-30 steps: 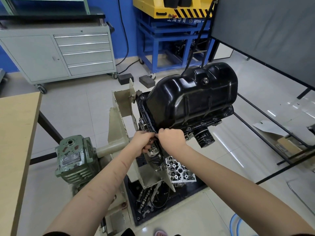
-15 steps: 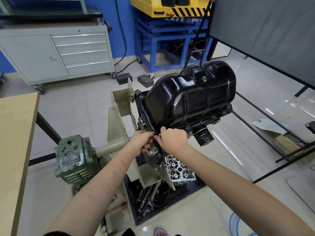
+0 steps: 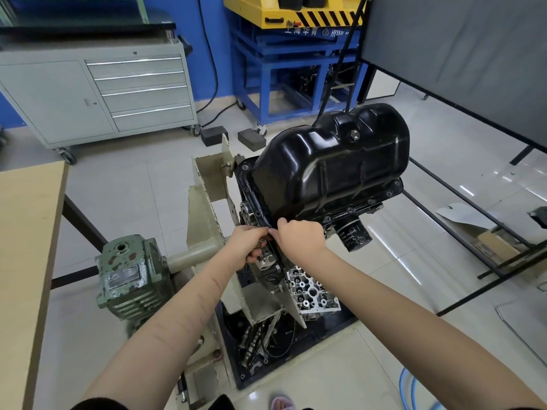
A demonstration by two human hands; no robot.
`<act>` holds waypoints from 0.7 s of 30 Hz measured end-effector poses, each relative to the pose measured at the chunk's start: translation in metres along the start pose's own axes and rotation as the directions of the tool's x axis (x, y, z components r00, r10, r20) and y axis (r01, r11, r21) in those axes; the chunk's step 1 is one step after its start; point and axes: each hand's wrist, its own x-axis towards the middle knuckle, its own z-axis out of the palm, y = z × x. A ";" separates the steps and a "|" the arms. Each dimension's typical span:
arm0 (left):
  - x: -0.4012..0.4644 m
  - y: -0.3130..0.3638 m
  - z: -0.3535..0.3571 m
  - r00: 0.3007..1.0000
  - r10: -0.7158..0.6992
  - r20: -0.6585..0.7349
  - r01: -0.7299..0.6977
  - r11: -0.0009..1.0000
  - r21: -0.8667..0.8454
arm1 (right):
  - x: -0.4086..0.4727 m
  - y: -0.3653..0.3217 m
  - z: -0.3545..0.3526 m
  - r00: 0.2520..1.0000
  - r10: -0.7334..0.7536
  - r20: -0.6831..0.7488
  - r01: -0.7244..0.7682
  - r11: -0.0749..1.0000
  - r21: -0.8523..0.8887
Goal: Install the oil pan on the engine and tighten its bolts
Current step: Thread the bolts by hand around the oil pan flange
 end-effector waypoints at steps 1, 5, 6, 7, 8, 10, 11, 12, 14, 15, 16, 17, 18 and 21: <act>0.000 0.000 0.000 1.000 0.000 0.001 0.000 1.000 -0.001 | -0.003 0.000 0.000 1.000 0.000 -0.005 0.000 1.000 0.001; 0.000 0.001 0.000 1.000 -0.004 0.002 0.004 1.000 -0.007 | -0.009 -0.002 -0.001 1.000 -0.020 0.013 0.020 1.000 -0.005; -0.001 0.001 -0.001 1.000 -0.005 0.001 0.005 1.000 -0.007 | -0.008 -0.002 -0.001 0.999 -0.025 0.024 0.025 1.000 -0.005; -0.001 0.001 -0.001 1.000 -0.006 -0.001 0.006 1.000 -0.007 | -0.008 -0.003 -0.002 0.999 -0.023 0.035 0.023 1.000 -0.005; 0.000 0.001 -0.001 1.000 -0.008 -0.002 0.008 1.000 -0.006 | -0.008 -0.003 -0.003 0.999 -0.017 0.045 0.017 1.000 -0.004; 0.000 0.001 -0.001 1.000 -0.010 -0.006 0.010 1.000 -0.003 | -0.006 -0.003 -0.005 0.998 -0.003 0.062 0.003 1.000 -0.002; 0.000 0.001 -0.001 1.000 -0.010 -0.009 0.010 1.000 -0.002 | -0.005 -0.003 -0.005 0.998 0.001 0.070 -0.001 1.000 0.000; 0.000 0.001 -0.001 1.000 -0.009 -0.010 0.009 1.000 -0.002 | -0.004 -0.003 -0.005 0.997 0.002 0.076 -0.002 1.000 0.001; 0.000 0.001 -0.001 1.000 -0.008 -0.009 0.008 1.000 -0.003 | -0.002 -0.005 -0.005 0.997 0.002 0.078 -0.002 1.000 0.003; -0.001 0.001 -0.001 1.000 -0.008 -0.007 0.008 1.000 -0.003 | -0.001 -0.005 -0.004 0.997 0.005 0.073 -0.005 1.000 0.004; -0.002 0.002 -0.001 1.000 -0.009 -0.005 0.009 1.000 0.000 | -0.001 -0.005 -0.004 0.998 0.011 0.064 -0.011 1.000 0.006; -0.003 0.002 0.000 1.000 -0.009 -0.001 0.009 1.000 0.004 | 0.000 -0.005 -0.003 0.998 0.018 0.056 -0.019 1.000 0.013; -0.005 0.002 0.000 1.000 -0.010 0.004 0.010 1.000 0.013 | 0.000 -0.005 -0.004 0.998 0.026 0.048 -0.027 0.999 0.019; -0.011 -0.001 -0.004 1.000 -0.015 0.021 0.015 0.999 0.033 | -0.005 0.000 -0.010 0.995 0.099 0.017 -0.100 0.991 0.090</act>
